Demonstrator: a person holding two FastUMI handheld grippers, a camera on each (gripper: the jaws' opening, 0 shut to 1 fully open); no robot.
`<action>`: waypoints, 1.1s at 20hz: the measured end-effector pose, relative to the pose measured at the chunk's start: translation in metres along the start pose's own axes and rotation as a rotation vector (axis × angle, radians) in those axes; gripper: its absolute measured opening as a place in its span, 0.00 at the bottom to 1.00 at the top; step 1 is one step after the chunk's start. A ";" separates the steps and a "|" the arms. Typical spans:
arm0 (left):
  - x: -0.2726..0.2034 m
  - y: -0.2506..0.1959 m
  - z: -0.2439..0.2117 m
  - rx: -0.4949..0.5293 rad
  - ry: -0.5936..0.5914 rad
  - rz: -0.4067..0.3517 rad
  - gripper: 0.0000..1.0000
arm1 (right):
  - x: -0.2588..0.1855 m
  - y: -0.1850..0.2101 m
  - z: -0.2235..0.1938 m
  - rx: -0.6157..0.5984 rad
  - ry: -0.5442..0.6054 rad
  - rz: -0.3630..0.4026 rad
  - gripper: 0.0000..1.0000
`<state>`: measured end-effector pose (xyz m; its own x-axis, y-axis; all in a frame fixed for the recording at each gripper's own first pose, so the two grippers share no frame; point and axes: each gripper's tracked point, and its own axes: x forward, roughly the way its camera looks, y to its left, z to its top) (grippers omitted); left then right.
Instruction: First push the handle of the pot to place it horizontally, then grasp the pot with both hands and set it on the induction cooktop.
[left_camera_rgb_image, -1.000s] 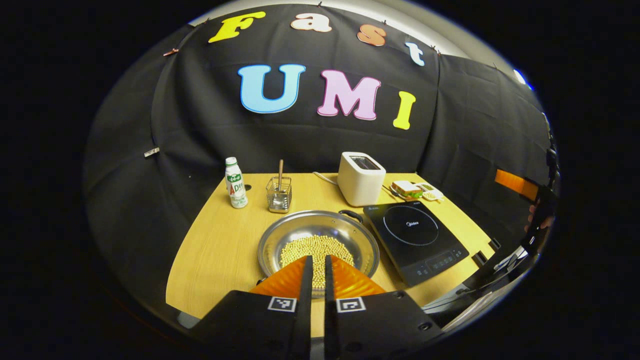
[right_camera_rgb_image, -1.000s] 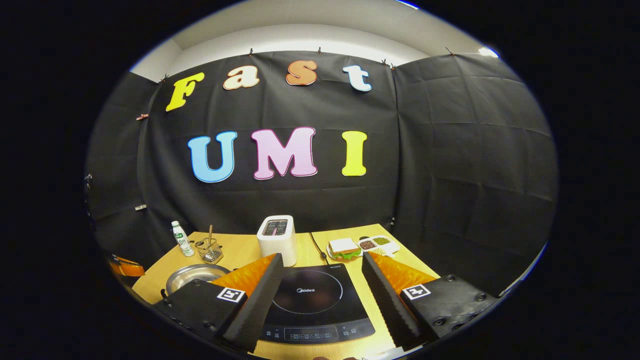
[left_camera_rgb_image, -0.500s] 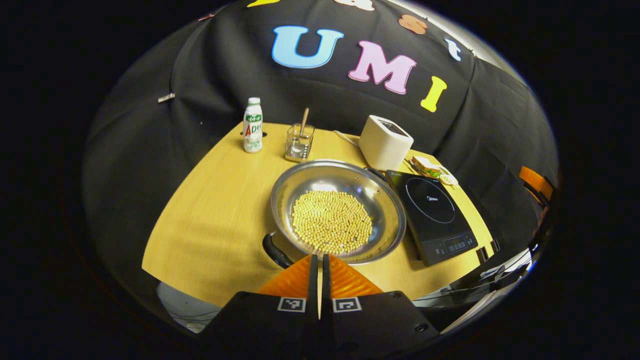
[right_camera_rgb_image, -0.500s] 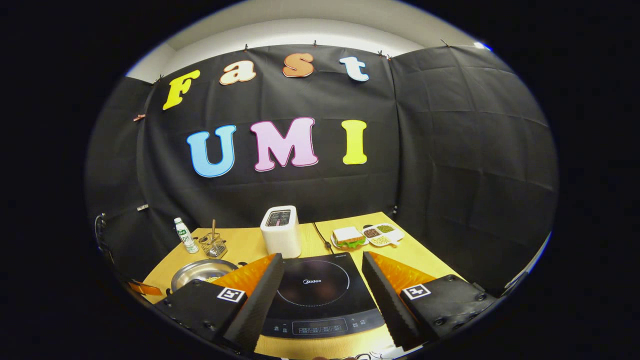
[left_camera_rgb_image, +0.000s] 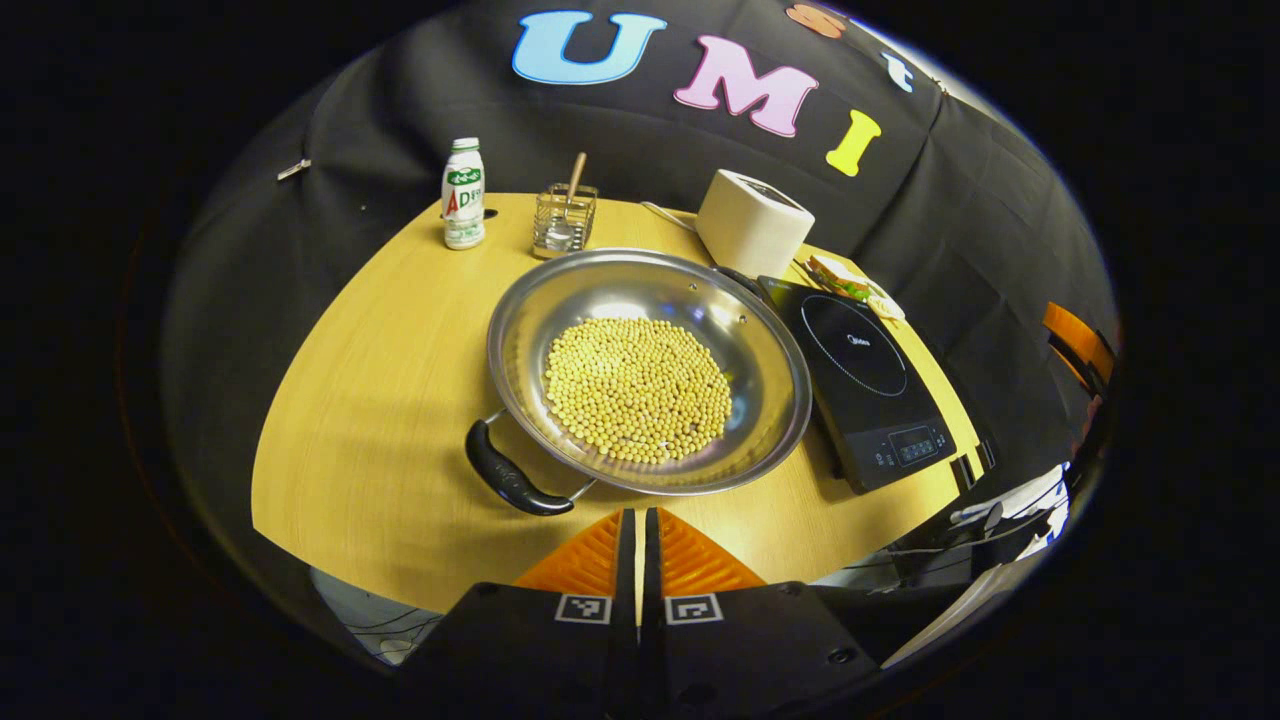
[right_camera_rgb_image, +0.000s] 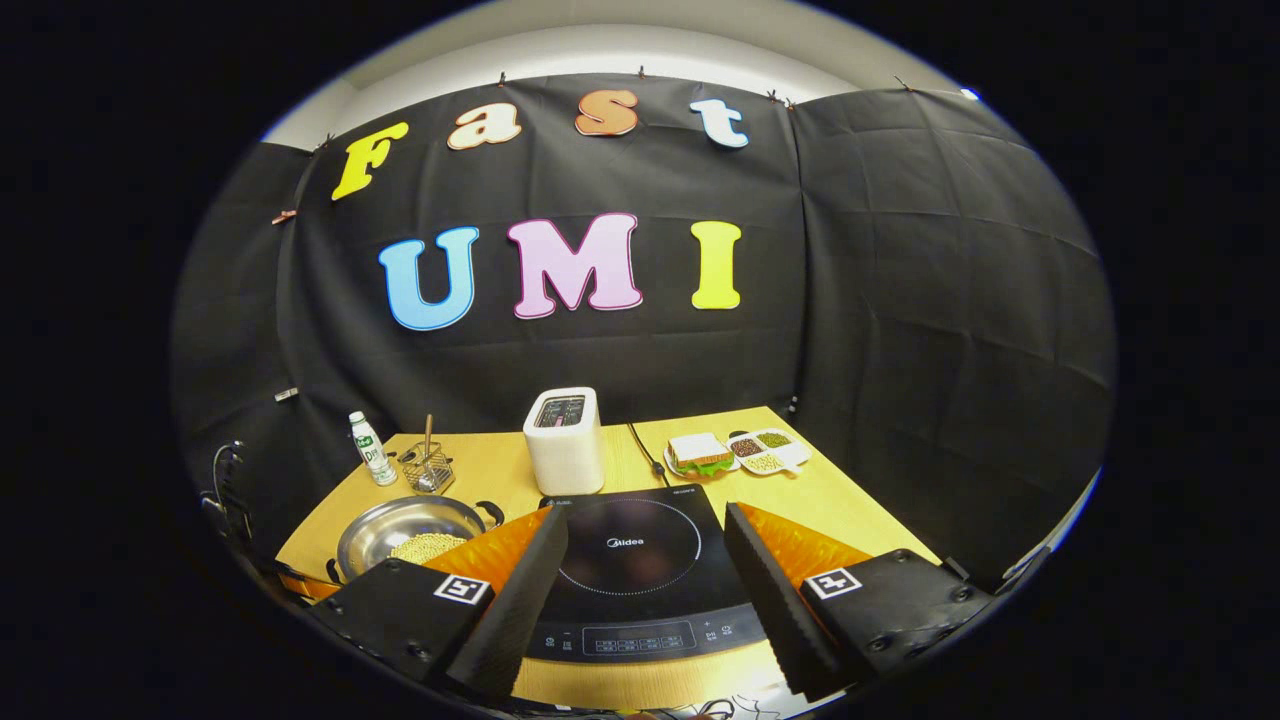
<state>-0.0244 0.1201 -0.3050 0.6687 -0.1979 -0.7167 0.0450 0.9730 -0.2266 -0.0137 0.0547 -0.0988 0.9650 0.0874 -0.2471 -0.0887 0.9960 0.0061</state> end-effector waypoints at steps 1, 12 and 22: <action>0.006 0.002 -0.002 0.006 0.016 0.003 0.05 | 0.000 -0.001 -0.001 0.001 0.004 -0.003 0.98; 0.032 0.029 -0.001 0.038 0.093 0.068 0.05 | 0.007 -0.010 -0.006 0.025 0.019 -0.041 0.98; 0.038 0.063 0.012 0.041 0.109 0.135 0.05 | 0.018 0.002 0.004 0.039 0.004 -0.037 0.99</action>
<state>0.0124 0.1750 -0.3385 0.5864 -0.0751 -0.8066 -0.0076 0.9951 -0.0982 0.0047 0.0586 -0.0991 0.9664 0.0505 -0.2519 -0.0431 0.9985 0.0346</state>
